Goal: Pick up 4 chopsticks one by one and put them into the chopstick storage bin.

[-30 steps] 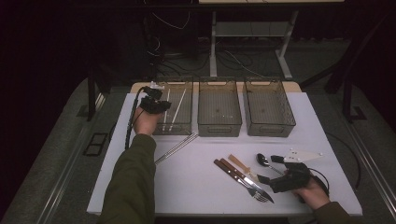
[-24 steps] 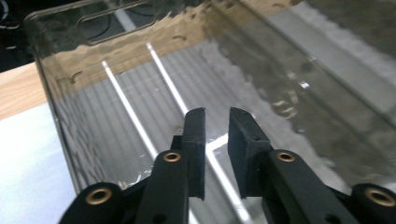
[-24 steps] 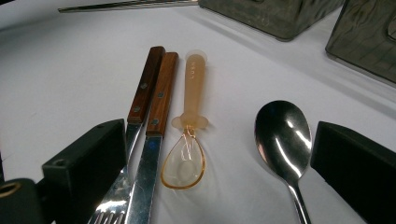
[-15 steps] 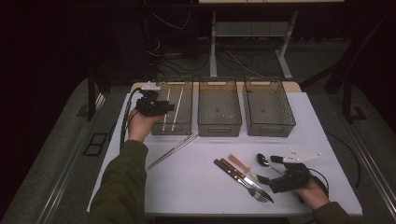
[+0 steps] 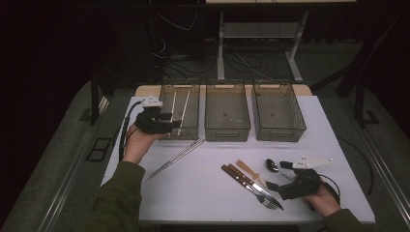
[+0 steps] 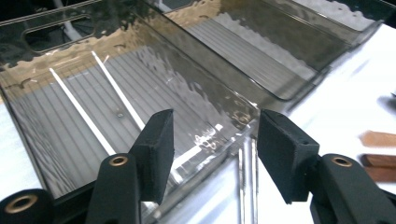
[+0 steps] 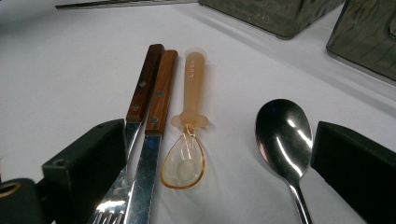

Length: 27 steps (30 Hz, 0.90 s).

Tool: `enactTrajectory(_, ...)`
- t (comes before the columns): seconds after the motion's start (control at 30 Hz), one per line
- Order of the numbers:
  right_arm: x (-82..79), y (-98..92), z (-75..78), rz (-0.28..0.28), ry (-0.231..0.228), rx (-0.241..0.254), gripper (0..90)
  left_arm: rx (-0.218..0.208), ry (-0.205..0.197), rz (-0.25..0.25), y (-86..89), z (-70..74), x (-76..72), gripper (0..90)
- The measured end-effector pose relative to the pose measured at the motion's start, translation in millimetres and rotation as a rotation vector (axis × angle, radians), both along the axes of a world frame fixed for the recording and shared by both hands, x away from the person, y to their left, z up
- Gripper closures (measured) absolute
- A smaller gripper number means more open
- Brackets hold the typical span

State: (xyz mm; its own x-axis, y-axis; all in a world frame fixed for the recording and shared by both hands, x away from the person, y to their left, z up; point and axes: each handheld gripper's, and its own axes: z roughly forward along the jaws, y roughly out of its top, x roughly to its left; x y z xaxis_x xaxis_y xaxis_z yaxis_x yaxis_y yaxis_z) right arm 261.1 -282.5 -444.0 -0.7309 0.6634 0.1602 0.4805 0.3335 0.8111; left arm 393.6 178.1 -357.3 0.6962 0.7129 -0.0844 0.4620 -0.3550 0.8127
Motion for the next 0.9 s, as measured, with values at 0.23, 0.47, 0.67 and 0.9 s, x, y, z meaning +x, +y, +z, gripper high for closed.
enactTrajectory(0.23, 0.1, 0.0, -0.1, -0.002, 0.0, 0.0, 3.8, 0.025, -0.041, -0.007, -0.4, -6.2, -23.5, 36.8)
enactTrajectory(0.47, 0.1, -0.1, 0.0, -0.002, -0.001, -0.001, 3.8, 0.028, -0.046, -0.01, 4.4, -16.5, -41.9, 33.8)
enactTrajectory(0.67, 0.5, -0.2, -0.2, -0.002, -0.001, -0.001, 3.8, 0.019, -0.051, -0.007, 7.5, -28.5, -58.8, 31.0)
enactTrajectory(0.9, -0.7, 0.3, 0.2, 0.0, -0.003, -0.001, 3.8, 0.061, -0.045, -0.006, 10.7, -43.0, -68.6, 30.8)
